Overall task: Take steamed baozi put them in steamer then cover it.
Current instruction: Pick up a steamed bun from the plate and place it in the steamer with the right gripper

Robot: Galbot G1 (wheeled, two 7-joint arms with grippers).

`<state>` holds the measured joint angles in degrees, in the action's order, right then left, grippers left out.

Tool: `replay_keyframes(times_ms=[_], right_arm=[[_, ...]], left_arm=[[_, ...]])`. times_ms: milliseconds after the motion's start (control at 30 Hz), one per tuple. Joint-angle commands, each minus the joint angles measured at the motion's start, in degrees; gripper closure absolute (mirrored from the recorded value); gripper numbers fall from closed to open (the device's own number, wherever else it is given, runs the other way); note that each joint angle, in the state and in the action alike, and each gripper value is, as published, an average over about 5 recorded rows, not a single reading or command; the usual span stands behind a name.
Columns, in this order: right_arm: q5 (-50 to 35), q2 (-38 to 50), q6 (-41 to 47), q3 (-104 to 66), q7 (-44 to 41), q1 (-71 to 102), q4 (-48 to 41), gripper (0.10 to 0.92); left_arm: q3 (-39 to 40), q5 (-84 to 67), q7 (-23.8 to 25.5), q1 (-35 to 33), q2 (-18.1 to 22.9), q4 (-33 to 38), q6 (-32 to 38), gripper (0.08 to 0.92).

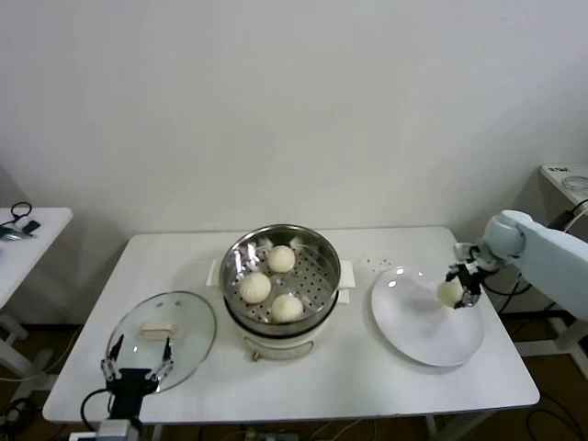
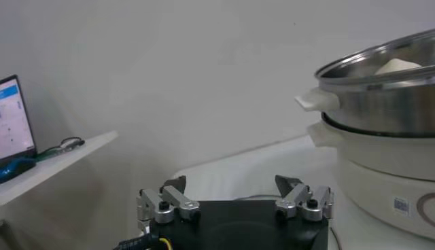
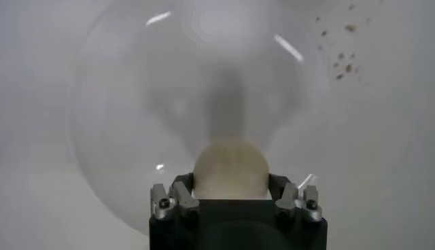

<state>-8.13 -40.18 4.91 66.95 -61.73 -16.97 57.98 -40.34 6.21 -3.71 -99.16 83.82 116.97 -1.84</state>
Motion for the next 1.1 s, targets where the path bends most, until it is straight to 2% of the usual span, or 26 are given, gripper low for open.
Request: replay_keyframes(times_ms=[33,533,833,1100], right_arm=[[-24.94,-6.50,1.72,29.49,0.45,-30.67,5.89,0.321],[-48.77,-25.17,9.33,35.24,9.33,-40.05,9.34,0.320],[-51.58,-34.66,10.94,36.93,11.64,-39.02,9.50,0.321],[-50.74,-37.98,12.64,37.15,13.54,-34.41,10.48,0.321]], left_arm=[[0.74,0.12,0.10,0.28,-0.15,-0.36,0.09,0.177],[2.15,0.07,0.35,0.62,-1.14,-2.00,0.92,0.177],[2.19,-0.80,0.88,1.65,-1.54,-1.86,0.80,0.177],[2.08,-1.60,1.14,2.05,-1.91,-2.02,0.89,0.177]])
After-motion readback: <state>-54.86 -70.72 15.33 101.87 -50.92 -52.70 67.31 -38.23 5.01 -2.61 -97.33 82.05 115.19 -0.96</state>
